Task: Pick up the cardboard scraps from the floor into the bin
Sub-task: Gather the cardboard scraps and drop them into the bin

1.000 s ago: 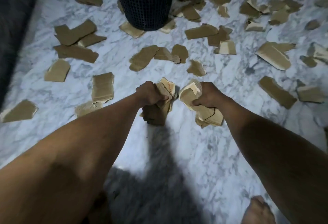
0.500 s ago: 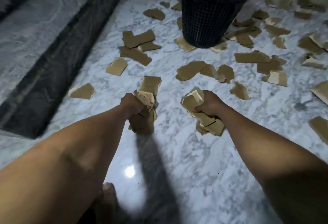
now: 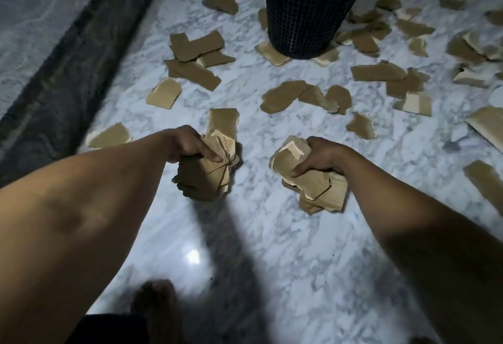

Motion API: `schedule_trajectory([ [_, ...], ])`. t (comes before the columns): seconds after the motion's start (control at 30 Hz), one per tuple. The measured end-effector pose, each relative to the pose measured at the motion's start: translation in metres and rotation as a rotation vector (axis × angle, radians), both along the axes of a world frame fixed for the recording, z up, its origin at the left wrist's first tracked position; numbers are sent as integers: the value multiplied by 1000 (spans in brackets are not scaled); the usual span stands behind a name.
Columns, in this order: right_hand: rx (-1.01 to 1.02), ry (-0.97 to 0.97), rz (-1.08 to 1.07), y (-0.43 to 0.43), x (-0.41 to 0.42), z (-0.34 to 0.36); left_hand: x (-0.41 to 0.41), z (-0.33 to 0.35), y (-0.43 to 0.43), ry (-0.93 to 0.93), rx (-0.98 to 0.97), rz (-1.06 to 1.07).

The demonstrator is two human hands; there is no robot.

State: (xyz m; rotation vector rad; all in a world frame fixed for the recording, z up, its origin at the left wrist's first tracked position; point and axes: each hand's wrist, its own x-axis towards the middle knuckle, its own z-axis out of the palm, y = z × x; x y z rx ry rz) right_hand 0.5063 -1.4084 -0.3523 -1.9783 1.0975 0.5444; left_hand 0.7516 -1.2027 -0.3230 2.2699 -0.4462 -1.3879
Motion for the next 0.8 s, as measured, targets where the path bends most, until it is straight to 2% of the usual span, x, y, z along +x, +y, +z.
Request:
schedule_trajectory([
  [0.07,-119,10,41,15,6,-14,5,8,2,101,16,-76],
  [0.17,-143,30,53,21,20,-19,8,13,-4,162,-50,-39],
  [0.33,-164,-3,79,23,36,-25,16,-10,-37,10,-285,222],
  [0.43,-193,-107,70,25,39,-31,6,-19,-56,-136,-217,168],
  [0.53,-244,-175,51,26,45,-34,-4,-26,-70,-367,-90,-10],
  [0.6,-263,-207,53,26,51,-34,-5,-23,-77,-448,-84,-38],
  [0.8,-240,-251,109,17,77,-31,1,-26,-101,-409,110,-211],
])
